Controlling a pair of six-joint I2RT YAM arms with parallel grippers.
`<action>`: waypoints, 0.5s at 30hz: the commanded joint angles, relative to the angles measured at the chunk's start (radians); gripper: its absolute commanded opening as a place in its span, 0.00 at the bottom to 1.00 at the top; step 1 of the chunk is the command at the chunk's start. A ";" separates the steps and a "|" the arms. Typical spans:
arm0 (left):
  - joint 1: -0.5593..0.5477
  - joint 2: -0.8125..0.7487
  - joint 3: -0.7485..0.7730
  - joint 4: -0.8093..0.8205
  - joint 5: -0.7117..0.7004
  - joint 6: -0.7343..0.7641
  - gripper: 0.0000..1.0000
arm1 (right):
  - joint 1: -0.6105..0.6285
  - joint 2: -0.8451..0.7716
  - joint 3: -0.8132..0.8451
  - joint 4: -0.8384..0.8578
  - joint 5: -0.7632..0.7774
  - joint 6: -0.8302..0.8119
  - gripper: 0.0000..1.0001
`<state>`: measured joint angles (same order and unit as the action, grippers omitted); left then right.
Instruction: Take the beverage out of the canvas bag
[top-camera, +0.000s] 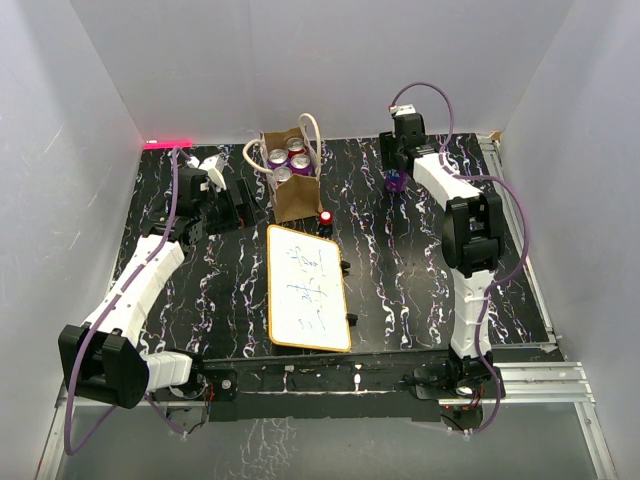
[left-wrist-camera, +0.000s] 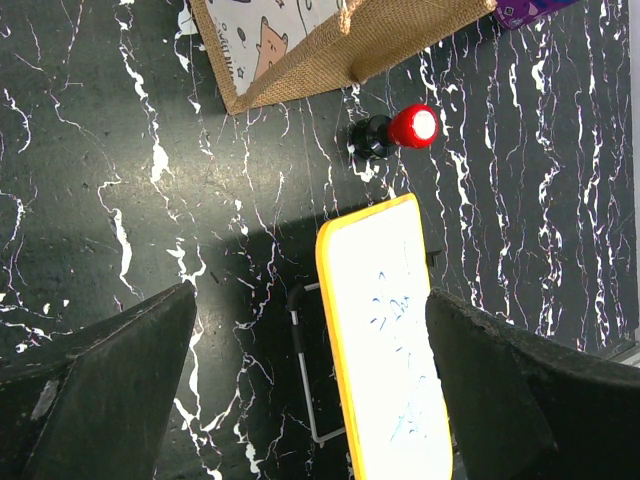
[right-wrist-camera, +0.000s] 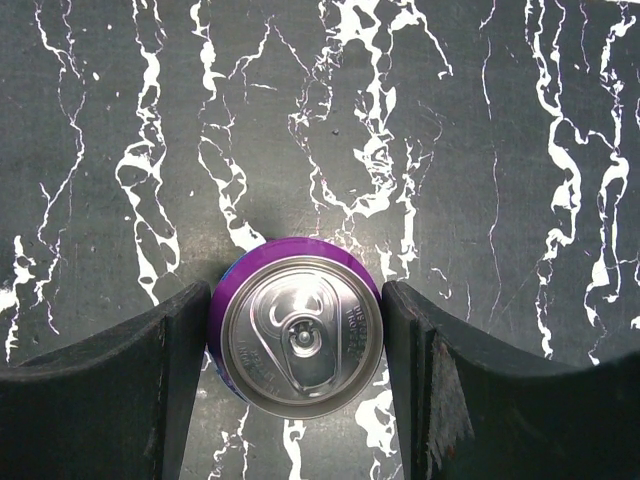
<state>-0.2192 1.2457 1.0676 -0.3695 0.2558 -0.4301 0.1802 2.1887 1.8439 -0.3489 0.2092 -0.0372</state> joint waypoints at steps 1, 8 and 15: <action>-0.002 -0.022 0.006 0.001 0.017 0.009 0.97 | -0.004 -0.029 0.105 0.013 0.031 -0.013 0.68; -0.002 0.012 0.024 0.008 0.007 0.018 0.97 | 0.011 -0.111 0.136 -0.115 0.018 0.046 0.87; 0.005 0.115 0.103 0.040 -0.005 0.000 0.97 | 0.168 -0.368 -0.210 -0.022 -0.152 0.181 0.87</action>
<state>-0.2192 1.3190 1.0916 -0.3588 0.2516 -0.4213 0.2298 1.9934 1.7714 -0.4465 0.1635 0.0544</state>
